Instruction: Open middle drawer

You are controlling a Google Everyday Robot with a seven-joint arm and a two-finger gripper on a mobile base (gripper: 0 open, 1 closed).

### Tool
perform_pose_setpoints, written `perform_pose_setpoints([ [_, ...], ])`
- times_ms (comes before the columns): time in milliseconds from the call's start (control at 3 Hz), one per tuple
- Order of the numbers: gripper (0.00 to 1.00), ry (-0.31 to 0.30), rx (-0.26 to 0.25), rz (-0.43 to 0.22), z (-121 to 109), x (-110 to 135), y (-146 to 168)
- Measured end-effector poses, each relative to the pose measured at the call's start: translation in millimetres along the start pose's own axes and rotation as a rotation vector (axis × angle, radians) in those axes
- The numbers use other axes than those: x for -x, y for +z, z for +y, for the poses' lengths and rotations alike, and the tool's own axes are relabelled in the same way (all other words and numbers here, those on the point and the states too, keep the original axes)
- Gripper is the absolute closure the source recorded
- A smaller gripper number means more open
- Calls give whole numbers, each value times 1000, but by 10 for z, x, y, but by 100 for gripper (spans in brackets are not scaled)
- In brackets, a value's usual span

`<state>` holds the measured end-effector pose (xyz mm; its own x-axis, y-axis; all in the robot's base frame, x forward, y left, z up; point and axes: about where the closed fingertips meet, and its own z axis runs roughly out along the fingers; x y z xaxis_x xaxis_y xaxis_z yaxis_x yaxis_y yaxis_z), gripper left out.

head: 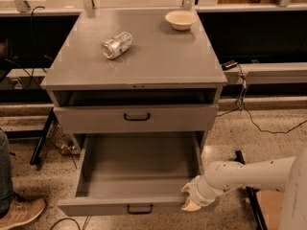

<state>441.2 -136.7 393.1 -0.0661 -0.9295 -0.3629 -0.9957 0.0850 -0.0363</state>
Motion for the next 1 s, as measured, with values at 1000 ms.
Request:
perform_pose_setpoints([
  [1000, 0, -5, -47, -17, -3, -38, -278],
])
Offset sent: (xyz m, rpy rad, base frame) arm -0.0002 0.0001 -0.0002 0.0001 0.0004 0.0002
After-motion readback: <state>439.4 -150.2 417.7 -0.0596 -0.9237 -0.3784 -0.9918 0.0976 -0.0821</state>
